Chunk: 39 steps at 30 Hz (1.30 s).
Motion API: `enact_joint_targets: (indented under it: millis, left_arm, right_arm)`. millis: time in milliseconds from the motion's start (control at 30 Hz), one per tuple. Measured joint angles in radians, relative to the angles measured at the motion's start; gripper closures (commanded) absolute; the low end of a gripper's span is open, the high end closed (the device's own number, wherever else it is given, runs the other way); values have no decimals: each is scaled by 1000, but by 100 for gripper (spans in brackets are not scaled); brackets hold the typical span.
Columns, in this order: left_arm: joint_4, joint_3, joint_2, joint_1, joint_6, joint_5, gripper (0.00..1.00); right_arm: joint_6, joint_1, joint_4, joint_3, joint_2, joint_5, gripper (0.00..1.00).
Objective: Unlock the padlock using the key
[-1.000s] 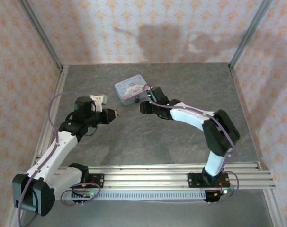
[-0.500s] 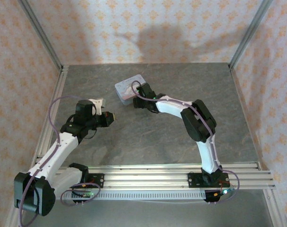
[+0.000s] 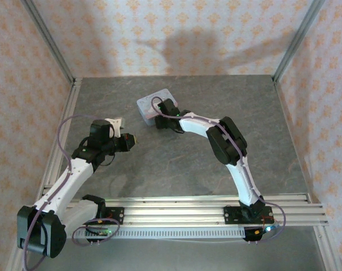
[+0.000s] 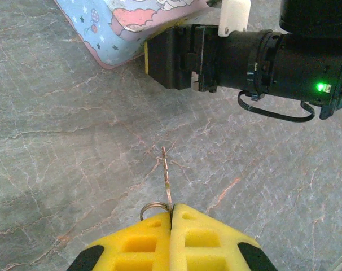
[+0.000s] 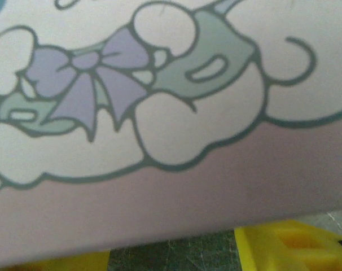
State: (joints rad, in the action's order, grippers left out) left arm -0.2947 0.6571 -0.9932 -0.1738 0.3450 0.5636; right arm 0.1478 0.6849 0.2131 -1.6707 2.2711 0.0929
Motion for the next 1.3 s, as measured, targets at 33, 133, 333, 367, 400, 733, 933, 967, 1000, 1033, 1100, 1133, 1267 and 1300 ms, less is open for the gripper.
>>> enact_joint_targets:
  millis: [33,133,333,367,400,733,933,967,1000,1033,1100,1133,1267,1300]
  left_arm:
    - [0,0,0,0,-2,0,100]
    - [0,0,0,0,-5,0,100]
    - [0,0,0,0,-6,0,100]
    - [0,0,0,0,-6,0,100]
    - [0,0,0,0,-6,0,100]
    - [0,-10,-5,0,-6,-1,100]
    - [0,-11,-5,0,-6,-4,100]
    - [0,-11,-5,0,-6,-4,100]
    - [0,-11,-5,0,-6,-4,100]
    - [0,-11,-5,0,-6,-4,100]
    - [0,-12,-5,0,-6,-4,100]
    - [0,-13,-5,0,-6,-4,100]
    - [0,-24,-5,0,-6,-4,100]
    - [0,-26,-5,0,-6,-4,100]
  right_arm:
    - [-3,0,5,-11,6,0,44]
    - [-17,0,13,-26,13,0,48]
    - [-50,6,16,-31,13,0,60]
    - [-56,7,15,-31,13,0,63]
    - [-61,9,15,-31,13,0,65]
    - [-78,16,-25,-17,13,-13,87]
    - [-79,17,-121,70,-18,-16,98]
    - [-79,17,-132,91,-29,-14,100]
    - [-79,17,-141,110,-40,-13,100]
    - [-79,18,-149,130,-51,-10,100]
    - [-79,21,-164,176,-79,-3,100]
    - [-78,22,-171,197,-93,1,100]
    - [-71,32,-198,296,-156,17,100]
    - [-66,35,-198,315,-170,22,100]
